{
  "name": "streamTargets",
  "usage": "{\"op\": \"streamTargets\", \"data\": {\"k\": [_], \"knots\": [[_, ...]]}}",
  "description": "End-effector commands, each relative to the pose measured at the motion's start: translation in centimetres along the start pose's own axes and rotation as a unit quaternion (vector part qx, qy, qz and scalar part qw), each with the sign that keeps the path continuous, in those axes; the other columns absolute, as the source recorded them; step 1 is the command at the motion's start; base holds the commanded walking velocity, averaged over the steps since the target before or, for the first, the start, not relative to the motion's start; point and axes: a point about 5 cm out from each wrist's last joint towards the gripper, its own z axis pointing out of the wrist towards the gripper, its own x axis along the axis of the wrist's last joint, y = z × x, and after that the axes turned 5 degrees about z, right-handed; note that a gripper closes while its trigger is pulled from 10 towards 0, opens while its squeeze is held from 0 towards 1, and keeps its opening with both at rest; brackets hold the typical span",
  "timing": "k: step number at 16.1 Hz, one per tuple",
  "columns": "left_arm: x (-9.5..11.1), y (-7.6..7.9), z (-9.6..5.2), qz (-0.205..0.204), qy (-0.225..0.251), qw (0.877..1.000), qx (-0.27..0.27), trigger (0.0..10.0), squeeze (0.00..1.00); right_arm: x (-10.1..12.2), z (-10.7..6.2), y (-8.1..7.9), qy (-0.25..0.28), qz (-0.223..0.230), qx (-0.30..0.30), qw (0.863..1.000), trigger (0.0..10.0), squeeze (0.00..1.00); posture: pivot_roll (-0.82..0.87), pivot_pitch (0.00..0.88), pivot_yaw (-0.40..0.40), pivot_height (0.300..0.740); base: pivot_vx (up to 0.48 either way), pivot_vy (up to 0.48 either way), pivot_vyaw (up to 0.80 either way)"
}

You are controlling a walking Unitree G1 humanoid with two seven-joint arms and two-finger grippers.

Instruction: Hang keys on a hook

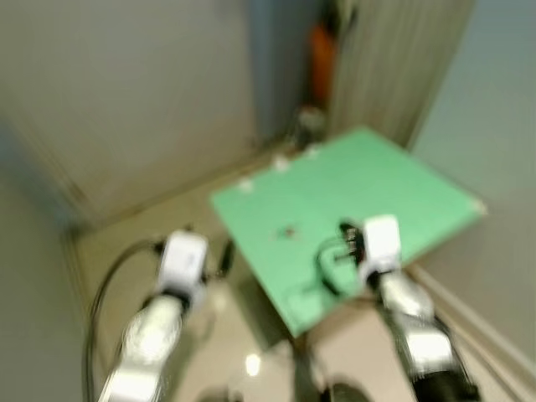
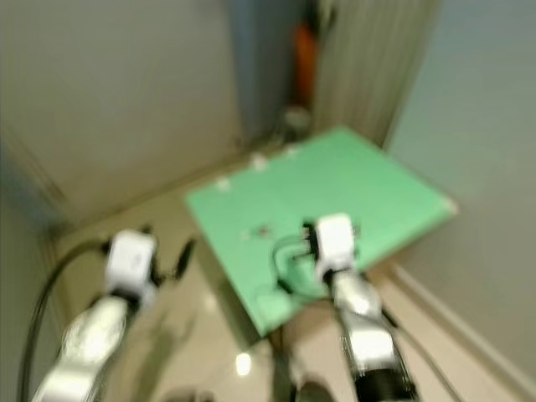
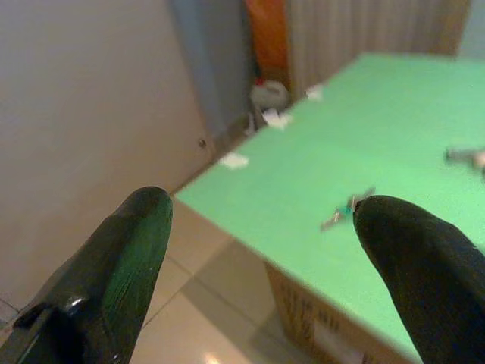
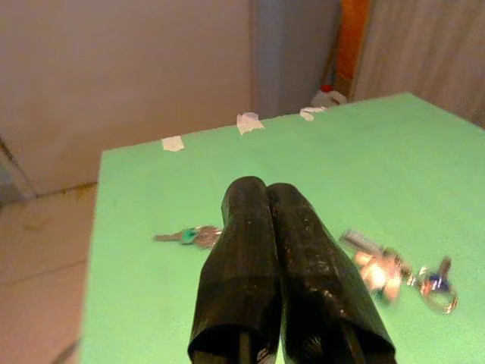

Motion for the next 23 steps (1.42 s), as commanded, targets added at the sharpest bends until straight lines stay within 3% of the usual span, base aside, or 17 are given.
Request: {"op": "streamTargets", "data": {"k": [1, 4, 6, 8, 12, 17, 23], "knots": [[0.4, 0.0, 0.2, -0.003, 0.008, 1.0, -0.002, 10.0, 0.0, 0.0, -0.1, 0.6, -0.007, -0.005, -0.008, 1.0, 10.0, 0.0, -0.06, 0.091, 0.078, 0.74, 0.304, 0.375, -0.79], [0.4, -0.7, -0.1, 0.003, 0.011, 1.0, 0.011, 10.0, 0.0, -0.2, 0.0, 0.7, -0.013, -0.007, -0.01, 1.0, 10.0, 0.0, -0.05, 0.09, 0.074, 0.74, 0.304, 0.374, -0.8], [-1.2, -2.7, -2.1, 0.022, -0.021, 0.999, 0.045, 10.0, 0.0, -0.6, -0.1, 1.0, -0.021, -0.017, -0.012, 1.0, 10.0, 0.0, -0.05, 0.094, 0.064, 0.74, 0.159, 0.178, 0.0], [-1.8, -3.4, -2.9, 0.018, -0.029, 0.998, 0.054, 10.0, 0.0, -0.7, -0.1, 1.4, -0.025, -0.017, -0.014, 0.999, 10.0, 0.0, -0.04, 0.097, 0.059, 0.74, 0.0, 0.0, 0.0], [-0.3, -2.3, -2.5, 0.011, 0.008, 0.999, 0.035, 10.0, 0.0, -0.7, 0.3, 1.0, -0.025, -0.019, -0.006, 0.999, 10.0, 0.0, -0.03, 0.099, 0.054, 0.74, 0.353, 0.317, 0.0], [-0.5, -2.2, -2.9, 0.001, 0.015, 1.0, 0.013, 10.0, 0.0, -1.2, 0.1, 1.1, -0.026, -0.01, -0.009, 1.0, 10.0, 0.0, -0.03, 0.103, 0.062, 0.74, 0.125, 0.394, -0.55], [-0.6, -1.8, -2.8, 0.019, 0.014, 1.0, -0.017, 10.0, 0.0, -1.6, -0.2, 1.1, -0.027, -0.008, -0.016, 0.999, 10.0, 0.0, -0.04, 0.109, 0.075, 0.74, 0.123, 0.346, -0.46]]}}
